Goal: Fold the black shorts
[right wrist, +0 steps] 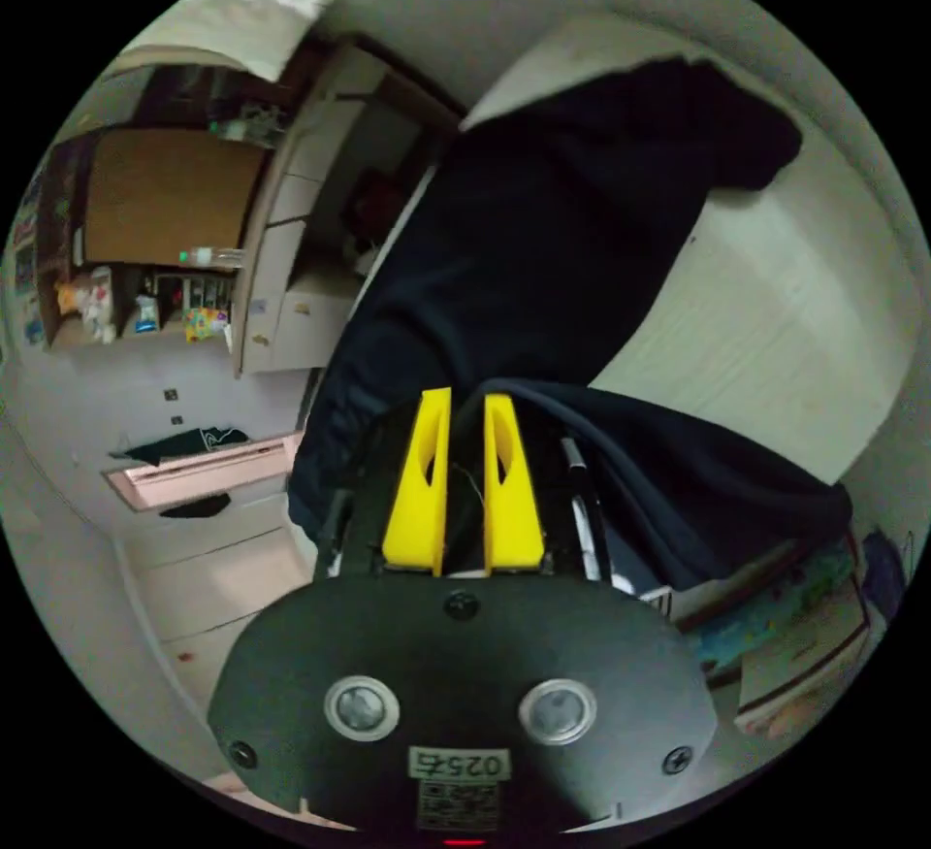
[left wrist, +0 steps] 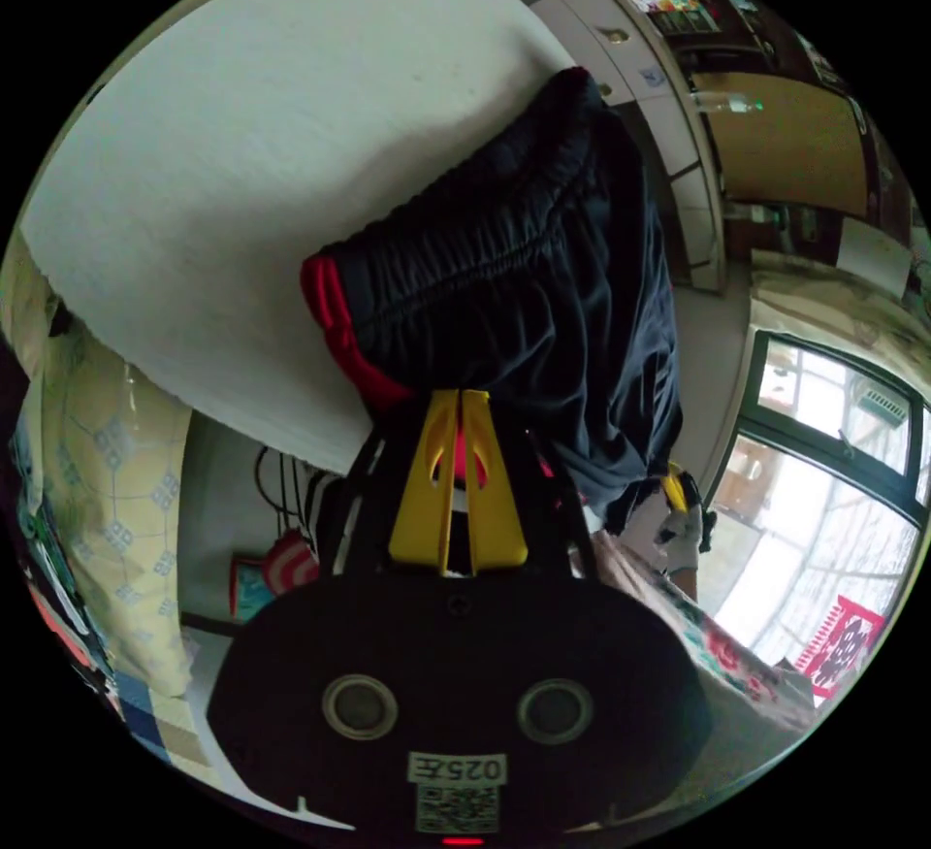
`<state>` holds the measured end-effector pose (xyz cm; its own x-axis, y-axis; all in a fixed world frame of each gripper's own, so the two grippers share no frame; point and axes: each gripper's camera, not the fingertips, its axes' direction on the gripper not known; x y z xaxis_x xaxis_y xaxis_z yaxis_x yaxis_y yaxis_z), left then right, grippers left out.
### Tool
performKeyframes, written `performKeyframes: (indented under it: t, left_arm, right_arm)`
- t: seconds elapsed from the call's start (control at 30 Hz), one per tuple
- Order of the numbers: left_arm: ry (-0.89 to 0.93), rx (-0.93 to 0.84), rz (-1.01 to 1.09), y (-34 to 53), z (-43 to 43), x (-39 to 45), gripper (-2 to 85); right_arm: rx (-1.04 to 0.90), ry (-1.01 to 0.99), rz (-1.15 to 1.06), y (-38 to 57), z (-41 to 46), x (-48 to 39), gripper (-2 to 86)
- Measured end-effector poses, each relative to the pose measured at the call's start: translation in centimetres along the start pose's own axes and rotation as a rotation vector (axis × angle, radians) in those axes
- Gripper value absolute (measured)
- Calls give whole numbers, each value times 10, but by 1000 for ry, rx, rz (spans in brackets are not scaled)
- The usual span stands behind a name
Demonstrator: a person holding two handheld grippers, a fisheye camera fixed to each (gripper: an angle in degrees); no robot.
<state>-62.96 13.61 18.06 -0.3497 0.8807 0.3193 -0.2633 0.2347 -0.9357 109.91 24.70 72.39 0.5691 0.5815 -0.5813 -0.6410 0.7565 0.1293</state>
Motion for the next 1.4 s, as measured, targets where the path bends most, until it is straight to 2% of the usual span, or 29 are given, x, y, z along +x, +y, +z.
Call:
performKeyframes:
  t: [0.07,0.1,0.2,0.27,0.33,0.4,0.5,0.57,0.7,0.77,0.87,0.93,1.03,1.1,1.17,1.23,1.3,1.33,1.37,1.4]
  left_arm:
    - [8,51,-28,9,2,-8,-4]
    - [11,63,-39,11,2,-10,-3]
    - [51,109,-77,21,7,-22,22]
    - [170,178,-92,33,-4,-32,87]
    - [226,258,-108,45,-21,-41,107]
    - [203,300,-117,51,-37,-51,110]
    - [107,292,-111,39,-45,-71,118]
    - [63,256,-84,20,-40,-83,122]
    - [-57,149,7,-9,-26,-85,124]
    - [-177,26,117,-31,-2,-81,124]
    - [-294,-67,235,-45,27,-80,73]
    - [-355,-96,275,-50,44,-82,48]
    - [-380,-111,334,-54,65,-93,23]
    - [-389,-83,324,-52,65,-108,17]
    - [-447,-14,305,-51,49,-139,16]
    - [-465,22,263,-58,39,-174,16]
    - [-456,25,218,-73,38,-215,22]
    - [-442,-10,190,-86,46,-244,23]
    - [-337,10,198,-94,45,-267,21]
    - [-312,3,183,-98,46,-279,22]
  right_arm:
    - [123,31,-133,44,-14,-33,91]
    - [123,29,-185,54,-12,-43,100]
    - [-118,40,-439,90,39,-97,127]
    - [-317,-29,-637,112,90,-141,112]
    - [-318,-80,-699,123,111,-175,111]
    - [-412,-126,-770,130,139,-216,114]
    - [-498,-130,-845,149,192,-280,115]
    - [-522,-65,-932,171,243,-331,117]
    - [-499,107,-982,203,323,-396,121]
    - [-461,260,-991,221,374,-423,121]
    - [-511,485,-966,237,435,-432,113]
    - [-306,583,-1017,249,440,-439,103]
    - [-266,609,-1036,263,448,-446,88]
    - [-350,479,-977,261,447,-453,86]
    - [-427,256,-835,258,448,-465,87]
    - [-467,179,-790,264,460,-480,87]
    - [-526,186,-844,280,483,-500,88]
    - [-538,270,-901,294,497,-510,89]
    - [-459,339,-972,309,498,-524,90]
    - [-435,399,-998,316,499,-530,91]
